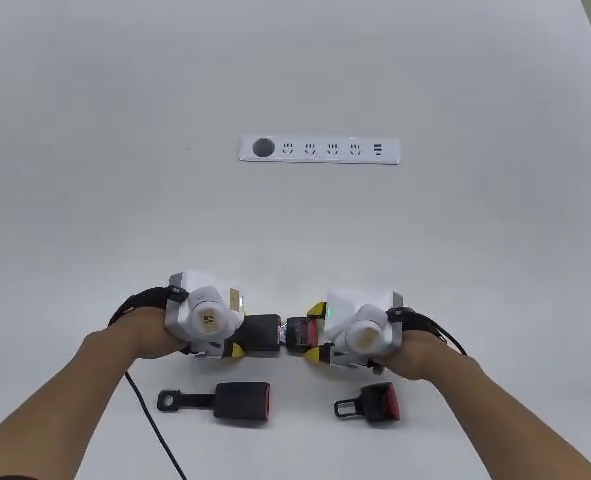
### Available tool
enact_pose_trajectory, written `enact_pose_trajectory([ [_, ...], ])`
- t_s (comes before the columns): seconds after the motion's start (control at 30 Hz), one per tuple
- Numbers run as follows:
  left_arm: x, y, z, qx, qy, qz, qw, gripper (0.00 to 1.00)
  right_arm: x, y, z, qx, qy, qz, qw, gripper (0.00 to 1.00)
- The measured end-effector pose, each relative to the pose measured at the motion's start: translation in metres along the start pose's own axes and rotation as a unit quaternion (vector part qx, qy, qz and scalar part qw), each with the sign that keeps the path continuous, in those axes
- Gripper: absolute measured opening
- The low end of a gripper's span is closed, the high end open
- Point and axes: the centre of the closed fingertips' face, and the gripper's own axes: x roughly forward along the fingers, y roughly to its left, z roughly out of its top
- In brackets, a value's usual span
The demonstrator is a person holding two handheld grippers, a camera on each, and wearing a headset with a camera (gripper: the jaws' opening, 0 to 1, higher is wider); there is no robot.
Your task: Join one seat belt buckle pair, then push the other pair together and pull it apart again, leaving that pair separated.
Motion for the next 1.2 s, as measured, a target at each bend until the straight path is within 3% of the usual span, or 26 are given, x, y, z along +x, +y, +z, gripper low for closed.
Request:
enact_pose_trajectory([
  [0.17,-0.0028,-0.0037,0.0011,0.0,-0.009,-0.007,0.9999,0.3,-0.003,0.0002,-0.001,-0.003,-0.008,0.004,1.0,0.27],
  [0.5,-0.0016,-0.0028,0.0011,0.001,0.004,0.0,1.0,0.31,0.0016,0.0007,-0.0007,-0.007,0.004,-0.002,1.0,0.28],
  [0.9,-0.0043,-0.0036,0.0018,0.002,-0.007,0.0,1.0,0.32,0.0007,0.0015,-0.001,-0.008,-0.006,0.001,1.0,0.3],
  [1.2,-0.0058,-0.0016,-0.0068,0.005,0.004,0.014,0.9999,0.33,-0.0053,0.0009,0.0019,-0.008,-0.007,0.001,0.9999,0.32],
])
